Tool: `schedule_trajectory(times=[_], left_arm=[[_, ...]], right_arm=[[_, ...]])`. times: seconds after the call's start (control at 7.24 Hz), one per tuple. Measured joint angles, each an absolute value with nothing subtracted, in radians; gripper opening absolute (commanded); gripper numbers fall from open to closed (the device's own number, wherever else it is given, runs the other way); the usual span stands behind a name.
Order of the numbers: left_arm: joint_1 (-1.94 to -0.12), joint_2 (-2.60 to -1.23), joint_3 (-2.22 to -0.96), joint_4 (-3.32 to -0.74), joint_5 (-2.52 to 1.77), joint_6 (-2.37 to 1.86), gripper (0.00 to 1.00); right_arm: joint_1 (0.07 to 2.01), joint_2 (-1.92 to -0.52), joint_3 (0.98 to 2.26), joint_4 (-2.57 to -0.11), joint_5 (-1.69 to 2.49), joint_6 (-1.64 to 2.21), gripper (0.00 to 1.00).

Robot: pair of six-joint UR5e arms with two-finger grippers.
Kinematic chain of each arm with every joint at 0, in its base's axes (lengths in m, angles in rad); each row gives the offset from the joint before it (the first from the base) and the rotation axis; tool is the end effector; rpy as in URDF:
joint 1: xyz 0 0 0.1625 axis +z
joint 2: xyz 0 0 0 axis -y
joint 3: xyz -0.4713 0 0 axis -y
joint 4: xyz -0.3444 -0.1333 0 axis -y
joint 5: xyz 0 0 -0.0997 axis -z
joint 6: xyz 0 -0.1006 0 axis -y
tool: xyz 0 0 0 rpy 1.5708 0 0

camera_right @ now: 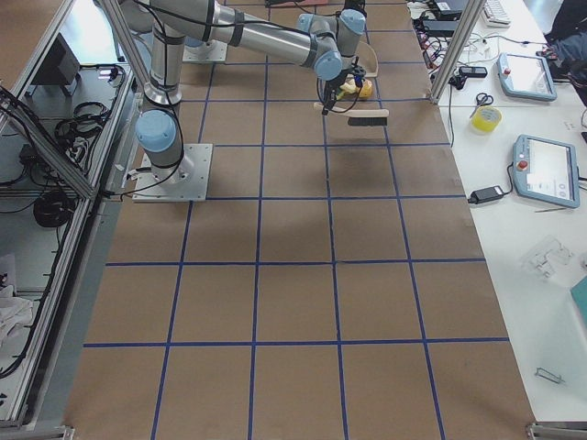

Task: Sweep and dump trash into bin
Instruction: 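Sweep the sponge and trash toward the dustpan with the right-held brush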

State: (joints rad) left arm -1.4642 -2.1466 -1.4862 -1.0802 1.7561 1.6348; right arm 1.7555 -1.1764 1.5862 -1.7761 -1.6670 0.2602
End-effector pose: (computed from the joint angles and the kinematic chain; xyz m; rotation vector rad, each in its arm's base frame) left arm -0.0439 -0.6684 0.2964 2.0862 2.1769 0.2148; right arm 0.2270 -0.5418 0.3421 -0.0981 -2.9896 -0.2676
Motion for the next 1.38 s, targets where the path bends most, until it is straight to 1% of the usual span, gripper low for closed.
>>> schedule_trajectory(times=[0.55, 0.97, 1.38], left_arm=[[-1.472, -2.149, -1.485, -1.081, 1.769, 1.633, 0.18], [-1.473, -2.151, -1.485, -1.081, 1.769, 1.631, 0.18], [-1.473, -2.151, -1.485, -1.081, 1.768, 1.622, 0.18]], right_arm=[[1.890, -1.140, 1.584, -1.777, -1.596, 0.503, 0.00], [1.925, -1.127, 1.583, -1.796, -1.532, 0.640, 0.00], [1.964, -1.113, 1.583, -1.821, -1.505, 0.674, 0.00]])
